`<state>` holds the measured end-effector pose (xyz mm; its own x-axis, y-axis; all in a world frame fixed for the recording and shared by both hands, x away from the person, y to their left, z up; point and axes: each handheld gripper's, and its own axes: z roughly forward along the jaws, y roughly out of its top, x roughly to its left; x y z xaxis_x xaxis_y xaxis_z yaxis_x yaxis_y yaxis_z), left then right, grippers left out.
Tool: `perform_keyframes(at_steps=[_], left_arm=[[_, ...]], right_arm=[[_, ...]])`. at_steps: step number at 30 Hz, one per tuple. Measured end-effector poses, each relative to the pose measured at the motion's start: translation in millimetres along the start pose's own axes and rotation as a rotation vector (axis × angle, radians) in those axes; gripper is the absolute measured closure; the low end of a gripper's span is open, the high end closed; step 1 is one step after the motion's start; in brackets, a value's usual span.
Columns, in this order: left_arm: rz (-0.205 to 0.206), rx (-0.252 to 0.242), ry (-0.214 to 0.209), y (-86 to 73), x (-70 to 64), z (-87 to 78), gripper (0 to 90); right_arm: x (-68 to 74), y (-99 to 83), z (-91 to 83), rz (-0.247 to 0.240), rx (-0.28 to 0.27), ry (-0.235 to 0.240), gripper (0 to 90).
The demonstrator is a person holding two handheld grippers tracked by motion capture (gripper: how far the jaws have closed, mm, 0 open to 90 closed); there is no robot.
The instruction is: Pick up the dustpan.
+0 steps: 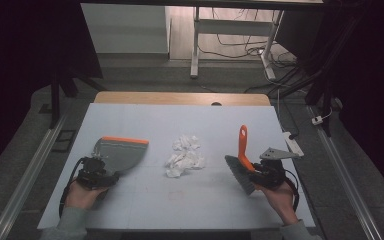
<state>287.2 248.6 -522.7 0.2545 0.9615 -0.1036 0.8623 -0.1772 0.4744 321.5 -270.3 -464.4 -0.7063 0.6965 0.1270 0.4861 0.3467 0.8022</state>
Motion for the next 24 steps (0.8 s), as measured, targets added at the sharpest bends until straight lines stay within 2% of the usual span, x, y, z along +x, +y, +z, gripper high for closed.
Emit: perform_keyframes(at_steps=[2,5,11,14,24], left_arm=[[-0.013,-0.007,-0.019,-0.7,1.5,1.7,41.1],[-0.015,-0.013,-0.019,-0.9,1.9,2.2,45.1],[-0.025,-0.030,-0.018,-2.3,5.0,1.2,60.3],[-0.034,-0.042,-0.027,-3.1,7.8,0.3,61.3],[-0.019,-0.056,-0.029,-4.5,11.4,-2.7,61.8]], right_arm=[[0.0,0.0,0.0,0.000,0.000,0.001,70.3],[-0.6,-0.4,0.2,0.001,0.002,0.000,70.3],[-0.6,-0.5,0.4,0.001,0.003,-0.002,70.3],[-0.8,-0.6,0.1,0.001,0.003,-0.002,70.3],[-1.1,-0.5,-0.1,0.000,0.001,-0.005,70.3]])
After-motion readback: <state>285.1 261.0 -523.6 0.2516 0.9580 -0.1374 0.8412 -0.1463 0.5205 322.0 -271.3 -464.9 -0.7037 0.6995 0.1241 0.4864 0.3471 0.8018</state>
